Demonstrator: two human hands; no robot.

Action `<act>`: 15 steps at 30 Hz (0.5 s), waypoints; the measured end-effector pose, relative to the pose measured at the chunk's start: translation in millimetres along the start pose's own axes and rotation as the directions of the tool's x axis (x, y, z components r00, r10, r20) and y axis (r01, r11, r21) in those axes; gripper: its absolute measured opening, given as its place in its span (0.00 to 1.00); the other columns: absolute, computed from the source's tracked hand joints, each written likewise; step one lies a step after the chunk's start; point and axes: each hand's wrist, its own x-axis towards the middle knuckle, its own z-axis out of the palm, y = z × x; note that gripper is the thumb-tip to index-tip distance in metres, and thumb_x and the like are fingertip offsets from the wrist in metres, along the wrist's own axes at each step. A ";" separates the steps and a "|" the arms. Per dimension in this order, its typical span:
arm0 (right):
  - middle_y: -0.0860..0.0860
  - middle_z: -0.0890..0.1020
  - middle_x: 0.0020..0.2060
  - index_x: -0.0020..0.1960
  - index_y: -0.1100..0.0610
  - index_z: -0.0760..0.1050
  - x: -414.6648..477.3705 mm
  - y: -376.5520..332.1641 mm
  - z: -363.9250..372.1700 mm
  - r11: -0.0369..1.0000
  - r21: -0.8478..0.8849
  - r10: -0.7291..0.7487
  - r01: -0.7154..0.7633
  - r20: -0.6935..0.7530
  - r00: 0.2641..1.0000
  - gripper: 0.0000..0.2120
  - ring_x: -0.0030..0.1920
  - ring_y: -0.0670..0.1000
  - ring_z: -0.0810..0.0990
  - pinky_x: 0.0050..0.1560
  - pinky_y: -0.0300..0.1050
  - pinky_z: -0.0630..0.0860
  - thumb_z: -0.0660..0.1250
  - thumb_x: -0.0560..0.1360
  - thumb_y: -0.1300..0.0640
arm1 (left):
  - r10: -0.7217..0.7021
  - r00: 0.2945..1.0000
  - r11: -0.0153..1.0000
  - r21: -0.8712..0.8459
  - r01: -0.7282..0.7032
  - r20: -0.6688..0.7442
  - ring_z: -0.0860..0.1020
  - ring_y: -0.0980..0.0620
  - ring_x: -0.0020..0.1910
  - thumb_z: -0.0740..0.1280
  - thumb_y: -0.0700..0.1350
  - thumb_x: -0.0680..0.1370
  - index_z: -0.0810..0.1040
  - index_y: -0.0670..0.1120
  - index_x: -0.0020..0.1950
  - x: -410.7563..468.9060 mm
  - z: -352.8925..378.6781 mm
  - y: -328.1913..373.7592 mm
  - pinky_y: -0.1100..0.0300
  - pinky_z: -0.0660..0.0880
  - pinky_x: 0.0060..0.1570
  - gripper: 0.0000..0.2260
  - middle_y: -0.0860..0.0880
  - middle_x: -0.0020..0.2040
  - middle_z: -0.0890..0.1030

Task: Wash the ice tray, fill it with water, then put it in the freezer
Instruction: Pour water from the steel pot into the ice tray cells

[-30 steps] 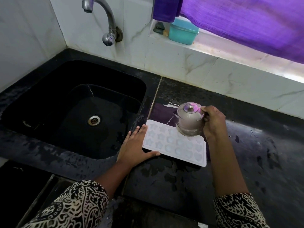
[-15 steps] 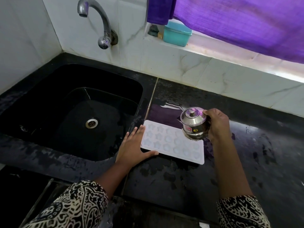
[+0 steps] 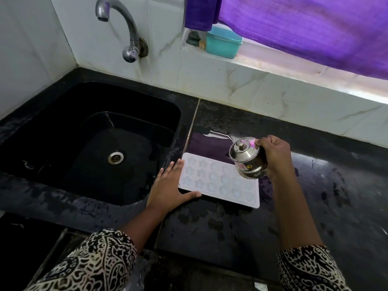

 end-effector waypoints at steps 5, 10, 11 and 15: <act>0.52 0.70 0.27 0.30 0.56 0.67 2.3 -1.9 1.5 0.999 -0.040 -0.025 0.026 0.013 1.000 0.13 0.30 0.48 0.68 0.32 0.41 0.69 0.68 0.70 0.63 | -0.002 1.000 1.000 0.000 0.002 -0.002 0.48 0.57 0.77 0.57 0.78 0.63 0.47 0.51 0.79 -0.5 -1.1 1.1 0.58 0.42 0.74 0.53 0.56 0.79 0.51; 0.52 0.70 0.28 0.31 0.56 0.68 4.3 -1.3 3.3 0.998 -0.061 -0.032 0.034 0.021 0.999 0.13 0.31 0.48 0.69 0.34 0.42 0.70 0.67 0.71 0.63 | -0.006 1.000 1.000 -0.003 0.006 0.007 0.48 0.57 0.77 0.57 0.78 0.63 0.47 0.51 0.79 -0.4 -1.8 2.0 0.57 0.42 0.74 0.53 0.56 0.79 0.51; 0.53 0.71 0.28 0.31 0.57 0.68 5.1 -0.8 3.3 0.997 -0.071 -0.036 0.038 0.021 0.999 0.12 0.31 0.49 0.69 0.34 0.42 0.70 0.67 0.71 0.63 | -0.007 1.000 1.000 -0.003 0.007 0.006 0.48 0.57 0.77 0.56 0.79 0.62 0.47 0.51 0.79 -0.4 -1.7 1.9 0.57 0.42 0.74 0.53 0.56 0.79 0.51; 0.53 0.72 0.29 0.32 0.57 0.69 8.1 -0.1 5.0 0.994 -0.100 -0.051 0.054 0.032 0.998 0.12 0.33 0.50 0.71 0.34 0.43 0.72 0.68 0.71 0.62 | -0.005 1.000 1.000 -0.012 0.005 -0.002 0.49 0.56 0.77 0.53 0.81 0.60 0.48 0.51 0.79 -0.4 -1.2 1.5 0.57 0.43 0.74 0.55 0.55 0.79 0.52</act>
